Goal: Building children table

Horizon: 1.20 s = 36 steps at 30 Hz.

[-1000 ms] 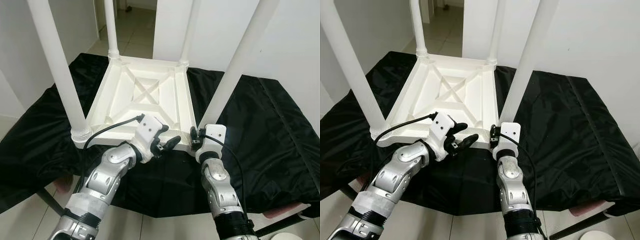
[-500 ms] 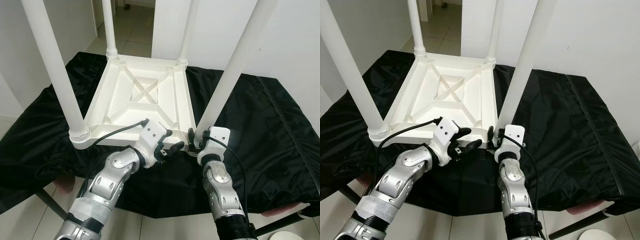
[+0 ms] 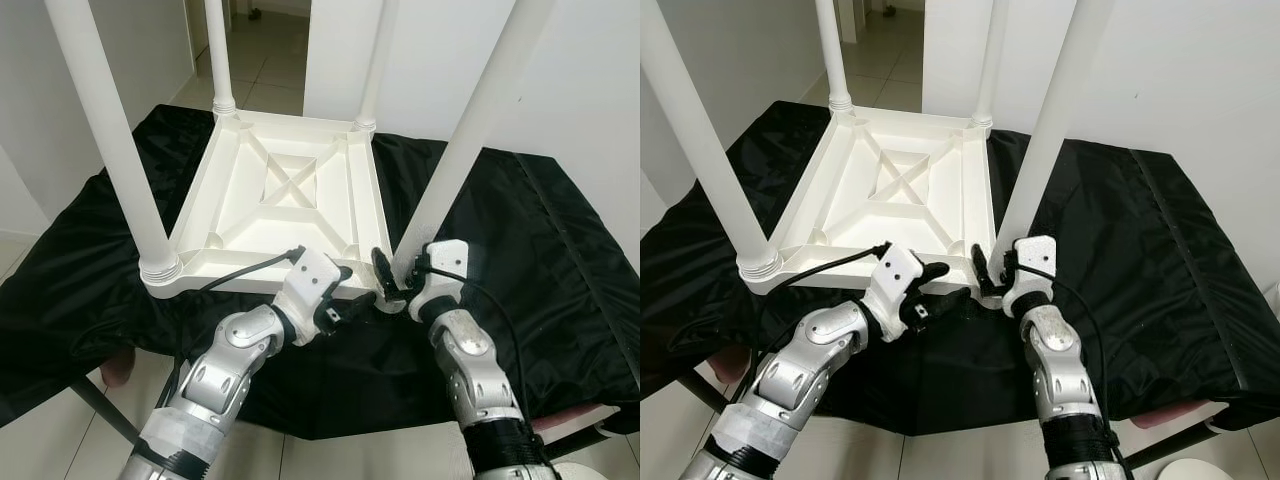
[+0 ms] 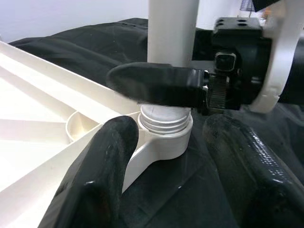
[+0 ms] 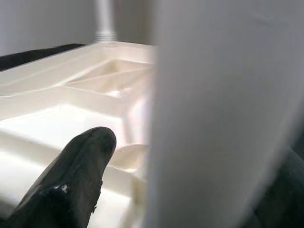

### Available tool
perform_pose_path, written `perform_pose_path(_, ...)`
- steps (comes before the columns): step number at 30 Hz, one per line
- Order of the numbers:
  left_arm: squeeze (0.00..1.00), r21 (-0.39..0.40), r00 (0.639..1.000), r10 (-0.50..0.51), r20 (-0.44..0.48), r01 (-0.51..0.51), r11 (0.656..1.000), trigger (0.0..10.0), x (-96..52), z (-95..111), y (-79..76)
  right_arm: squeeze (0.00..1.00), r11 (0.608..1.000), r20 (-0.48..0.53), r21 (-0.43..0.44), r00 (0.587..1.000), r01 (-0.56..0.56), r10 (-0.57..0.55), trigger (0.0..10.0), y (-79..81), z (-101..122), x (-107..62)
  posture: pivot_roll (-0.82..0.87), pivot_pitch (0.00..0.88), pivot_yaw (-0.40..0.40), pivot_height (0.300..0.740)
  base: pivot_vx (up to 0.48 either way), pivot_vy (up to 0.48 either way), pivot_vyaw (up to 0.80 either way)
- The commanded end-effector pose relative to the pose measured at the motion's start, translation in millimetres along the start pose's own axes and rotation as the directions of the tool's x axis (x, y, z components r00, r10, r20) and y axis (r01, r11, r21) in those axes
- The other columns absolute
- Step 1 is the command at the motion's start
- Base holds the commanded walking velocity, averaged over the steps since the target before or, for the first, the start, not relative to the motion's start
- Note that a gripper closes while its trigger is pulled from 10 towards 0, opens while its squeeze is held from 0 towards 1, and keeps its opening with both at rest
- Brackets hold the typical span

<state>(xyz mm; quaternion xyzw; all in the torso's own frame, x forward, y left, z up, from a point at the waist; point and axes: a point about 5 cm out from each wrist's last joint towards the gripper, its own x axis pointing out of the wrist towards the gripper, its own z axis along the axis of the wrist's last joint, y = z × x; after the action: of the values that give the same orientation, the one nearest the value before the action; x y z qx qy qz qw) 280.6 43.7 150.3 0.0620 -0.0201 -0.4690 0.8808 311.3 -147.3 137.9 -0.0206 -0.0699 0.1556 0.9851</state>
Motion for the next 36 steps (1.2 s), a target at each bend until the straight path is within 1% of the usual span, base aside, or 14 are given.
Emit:
perform_pose_path(1, 0.0, 0.005, 0.997, 0.071, 0.001, -0.071, 0.997, 10.0, -1.9, 0.3, 3.2, 0.0, 0.996, -0.006, -0.013, 0.997, -0.083, 0.083, 10.0, -4.4, -2.1, 1.4, 0.07, 0.0, -0.059, 0.74, 0.0, 0.0, 0.0)
perform_pose_path(4, 0.0, 0.006, 0.997, 0.071, 0.0, -0.071, 0.997, 10.0, -2.1, 0.3, 3.2, 0.0, 0.995, -0.009, -0.017, 0.995, -0.098, 0.098, 10.0, -5.2, -2.3, 1.8, 0.07, 0.0, -0.059, 0.74, 0.0, 0.0, 0.0)
perform_pose_path(6, 0.0, 0.01, 0.997, 0.071, 0.0, -0.071, 0.997, 10.0, -2.0, 0.9, 4.0, 0.0, 0.984, -0.021, -0.037, 0.985, -0.172, 0.171, 10.0, -8.6, -2.3, 4.8, 0.08, 0.0, -0.053, 0.74, 0.0, 0.0, 0.0)
perform_pose_path(9, 0.0, 0.012, 0.997, 0.071, 0.001, -0.071, 0.997, 10.0, -1.9, 1.4, 4.3, 0.0, 0.979, -0.031, -0.043, 0.98, -0.198, 0.197, 10.0, -9.7, -3.1, 5.9, 0.08, 0.0, -0.052, 0.74, 0.0, 0.0, 0.0)
perform_pose_path(12, 0.0, 0.014, 0.997, 0.071, 0.002, -0.071, 0.997, 10.0, -2.0, 2.9, 5.3, 0.0, 0.964, -0.059, -0.06, 0.965, -0.259, 0.255, 10.0, -11.9, -7.0, 7.0, 0.08, 0.0, -0.048, 0.74, 0.0, 0.0, 0.0)
perform_pose_path(15, 0.0, 0.015, 0.997, 0.071, 0.002, -0.071, 0.997, 10.0, -2.0, 3.1, 5.4, 0.0, 0.962, -0.063, -0.061, 0.963, -0.267, 0.263, 10.0, -12.5, -7.8, 7.1, 0.08, 0.0, -0.048, 0.74, 0.0, 0.0, 0.0)
perform_pose_path(20, 0.0, 0.02, 0.997, 0.074, 0.002, -0.074, 0.997, 10.0, -2.5, 5.1, 7.3, 0.0, 0.944, -0.124, -0.081, 0.943, -0.321, 0.31, 10.0, -18.1, -17.9, 5.8, 0.08, 0.0, -0.036, 0.74, 0.0, 0.0, 0.0)
perform_pose_path(25, 0.0, 0.019, 0.998, 0.07, 0.002, -0.07, 0.997, 10.0, -2.1, 5.5, 7.7, 0.0, 0.939, -0.134, -0.087, 0.938, -0.331, 0.319, 10.0, -21.0, -20.5, 6.0, 0.08, 0.0, -0.029, 0.74, 0.0, 0.0, 0.0)
perform_pose_path(27, 0.0, 0.023, 0.998, 0.055, -0.003, -0.055, 0.998, 10.0, -1.3, 4.8, 6.5, 0.0, 0.932, -0.142, -0.092, 0.931, -0.35, 0.336, 0.0, -23.1, -22.0, 6.0, 0.07, 0.0, -0.03, 0.74, 0.0, 0.0, 0.0)
perform_pose_path(36, 0.0, 0.026, 0.999, 0.047, -0.01, -0.046, 0.999, 10.0, -1.8, 4.0, 6.2, 0.0, 0.921, -0.157, -0.076, 0.917, -0.381, 0.367, 0.0, -26.8, -26.2, 4.0, 0.07, 0.0, -0.035, 0.74, 0.0, 0.0, 0.0)
